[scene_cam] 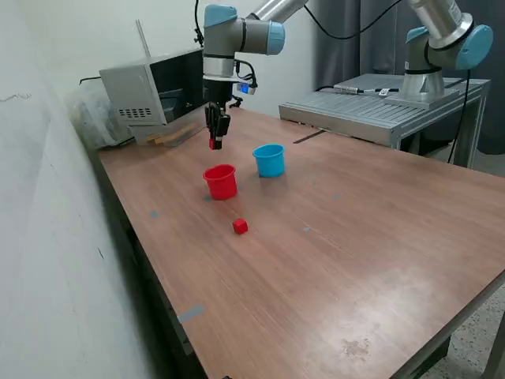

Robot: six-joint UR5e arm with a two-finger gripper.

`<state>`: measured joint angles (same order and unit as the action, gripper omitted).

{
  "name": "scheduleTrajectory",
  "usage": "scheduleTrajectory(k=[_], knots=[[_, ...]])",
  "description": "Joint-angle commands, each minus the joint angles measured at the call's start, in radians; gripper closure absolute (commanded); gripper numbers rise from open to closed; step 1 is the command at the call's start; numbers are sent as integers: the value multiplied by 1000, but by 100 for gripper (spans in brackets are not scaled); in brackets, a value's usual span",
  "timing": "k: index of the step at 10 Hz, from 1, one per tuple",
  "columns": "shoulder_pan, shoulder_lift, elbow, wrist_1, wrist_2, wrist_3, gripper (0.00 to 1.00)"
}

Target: Place red objects in the red bin, and blue objects in the blue bin.

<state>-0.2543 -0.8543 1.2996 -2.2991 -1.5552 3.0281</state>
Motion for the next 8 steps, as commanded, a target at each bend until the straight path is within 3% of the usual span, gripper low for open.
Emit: scheduleTrajectory(k=[1,4,5,8], knots=[[-7,6,-6,-13,1,0,100],[-5,17,0,-30,1,0,100],[-5,17,0,-33,1,0,0],[-10,17,6,-36,1,0,0]])
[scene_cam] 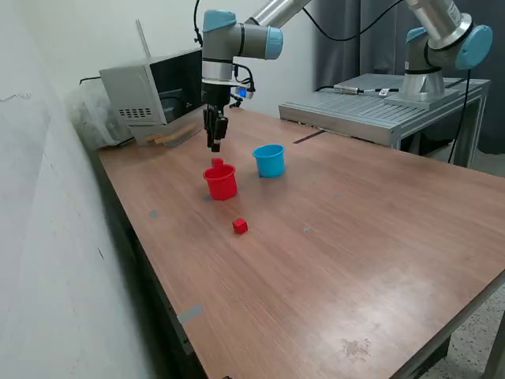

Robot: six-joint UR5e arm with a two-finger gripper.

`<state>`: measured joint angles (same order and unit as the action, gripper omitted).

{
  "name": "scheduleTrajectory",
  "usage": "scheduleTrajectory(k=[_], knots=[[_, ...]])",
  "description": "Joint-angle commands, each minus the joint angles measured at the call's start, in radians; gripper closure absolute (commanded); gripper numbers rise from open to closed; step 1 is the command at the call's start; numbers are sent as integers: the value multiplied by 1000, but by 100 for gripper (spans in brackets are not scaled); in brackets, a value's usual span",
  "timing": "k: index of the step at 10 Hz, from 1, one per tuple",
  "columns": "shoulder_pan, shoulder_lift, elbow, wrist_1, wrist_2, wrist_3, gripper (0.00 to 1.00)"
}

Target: Place red objects in the red bin, and blue objects in the blue bin.

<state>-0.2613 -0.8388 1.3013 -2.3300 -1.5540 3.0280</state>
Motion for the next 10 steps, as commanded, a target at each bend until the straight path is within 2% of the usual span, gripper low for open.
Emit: scheduleTrajectory(k=[1,5,7,9,10], knots=[[-4,1,6,-8,0,0,0],[-16,-11,10,4,-1,-21,0],[32,-90,47,29,-9,-60,0],[88,-181,50,117,-8,-96,0],[120,-227,53,127,-8,-130,0]])
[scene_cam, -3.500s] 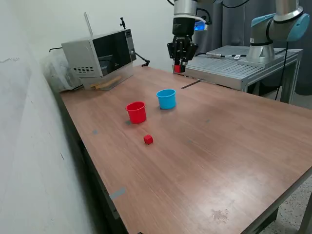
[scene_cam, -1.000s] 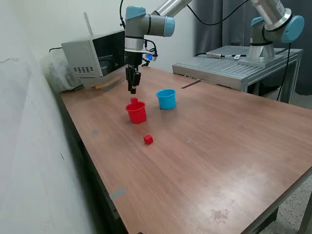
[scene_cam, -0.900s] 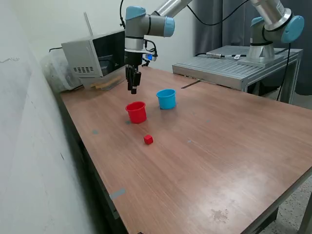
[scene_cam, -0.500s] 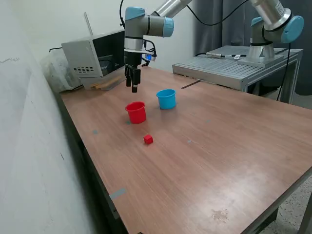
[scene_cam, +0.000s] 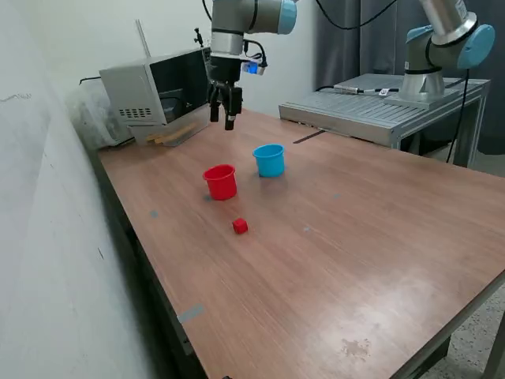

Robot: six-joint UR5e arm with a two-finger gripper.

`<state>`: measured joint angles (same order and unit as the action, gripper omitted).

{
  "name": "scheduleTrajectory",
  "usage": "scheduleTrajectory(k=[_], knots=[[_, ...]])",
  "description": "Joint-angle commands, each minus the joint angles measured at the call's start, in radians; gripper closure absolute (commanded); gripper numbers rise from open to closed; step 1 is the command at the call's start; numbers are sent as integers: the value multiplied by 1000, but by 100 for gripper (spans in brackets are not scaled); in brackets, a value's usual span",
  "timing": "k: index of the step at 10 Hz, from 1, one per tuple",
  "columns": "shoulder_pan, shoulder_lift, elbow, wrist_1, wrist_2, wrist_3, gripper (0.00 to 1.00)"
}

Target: Place red objects in the red bin, and blue objects in the blue bin.

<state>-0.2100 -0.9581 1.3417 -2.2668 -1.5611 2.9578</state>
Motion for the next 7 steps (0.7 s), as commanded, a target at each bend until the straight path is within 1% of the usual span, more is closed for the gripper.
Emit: scheduleTrajectory(k=[1,4,5,7], knots=[[82,-167,19,110,0,-80,0],[93,-253,19,240,-2,-103,0],[106,-270,19,266,-2,-101,0],[132,-286,19,277,-3,-74,0]])
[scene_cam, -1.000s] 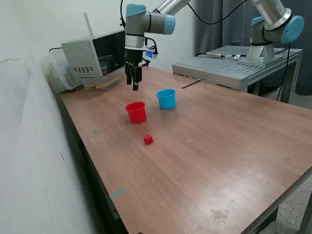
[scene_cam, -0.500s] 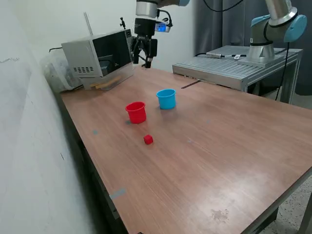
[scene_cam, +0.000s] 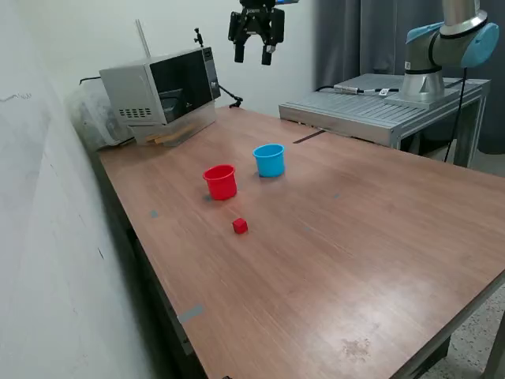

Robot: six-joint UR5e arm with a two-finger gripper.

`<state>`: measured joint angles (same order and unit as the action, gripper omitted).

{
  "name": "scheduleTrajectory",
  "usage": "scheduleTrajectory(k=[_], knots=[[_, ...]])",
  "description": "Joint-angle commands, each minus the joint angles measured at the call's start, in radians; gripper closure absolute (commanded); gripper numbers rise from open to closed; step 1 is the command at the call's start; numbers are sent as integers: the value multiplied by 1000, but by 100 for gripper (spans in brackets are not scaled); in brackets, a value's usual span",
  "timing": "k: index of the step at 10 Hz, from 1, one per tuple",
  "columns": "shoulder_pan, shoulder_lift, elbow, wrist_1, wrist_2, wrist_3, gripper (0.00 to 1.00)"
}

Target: Place red objects in the red bin, and blue objects in the blue bin.

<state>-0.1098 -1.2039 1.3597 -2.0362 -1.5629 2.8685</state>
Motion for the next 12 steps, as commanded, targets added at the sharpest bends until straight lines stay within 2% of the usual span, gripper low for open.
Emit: scheduleTrajectory(k=[1,3,5,7,10,12], knots=[[39,-36,1,47,0,67,0],[111,-11,-33,48,1,95,0],[159,67,-77,42,-2,129,0],[167,166,-117,22,-2,135,0],[156,311,-131,-105,-3,140,0],[145,395,-177,-137,-3,138,0]])
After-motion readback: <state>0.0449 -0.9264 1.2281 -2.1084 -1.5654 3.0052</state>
